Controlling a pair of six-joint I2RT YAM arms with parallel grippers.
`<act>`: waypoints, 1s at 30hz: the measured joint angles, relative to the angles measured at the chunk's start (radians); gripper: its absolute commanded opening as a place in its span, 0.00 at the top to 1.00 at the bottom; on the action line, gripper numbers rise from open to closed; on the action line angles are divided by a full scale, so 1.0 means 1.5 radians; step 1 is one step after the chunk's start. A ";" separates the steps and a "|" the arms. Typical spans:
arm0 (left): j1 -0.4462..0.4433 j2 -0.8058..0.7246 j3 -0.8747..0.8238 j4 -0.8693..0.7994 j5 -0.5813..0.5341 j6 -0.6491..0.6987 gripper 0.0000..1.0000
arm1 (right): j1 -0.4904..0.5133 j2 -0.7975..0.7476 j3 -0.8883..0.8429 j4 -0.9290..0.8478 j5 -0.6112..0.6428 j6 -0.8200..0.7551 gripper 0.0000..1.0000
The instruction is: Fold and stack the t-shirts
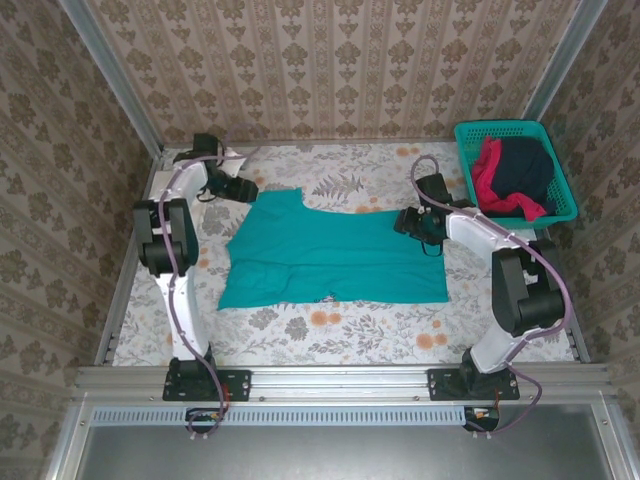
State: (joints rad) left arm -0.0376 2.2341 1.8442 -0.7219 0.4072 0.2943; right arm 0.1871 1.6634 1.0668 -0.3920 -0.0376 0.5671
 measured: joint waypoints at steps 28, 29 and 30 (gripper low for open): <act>-0.054 0.094 0.098 -0.107 -0.061 0.041 0.79 | -0.017 -0.027 -0.054 0.001 0.004 0.002 0.41; -0.055 0.094 0.098 -0.105 -0.061 0.036 0.79 | -0.017 -0.027 -0.054 0.001 0.004 0.003 0.41; -0.057 0.094 0.098 -0.102 -0.061 0.030 0.79 | -0.017 -0.027 -0.055 0.002 0.004 0.003 0.41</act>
State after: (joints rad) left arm -0.1226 2.3745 1.9907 -0.8753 0.3161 0.3393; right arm 0.1612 1.6222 0.9840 -0.3897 -0.0319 0.5716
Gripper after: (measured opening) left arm 0.213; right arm 0.593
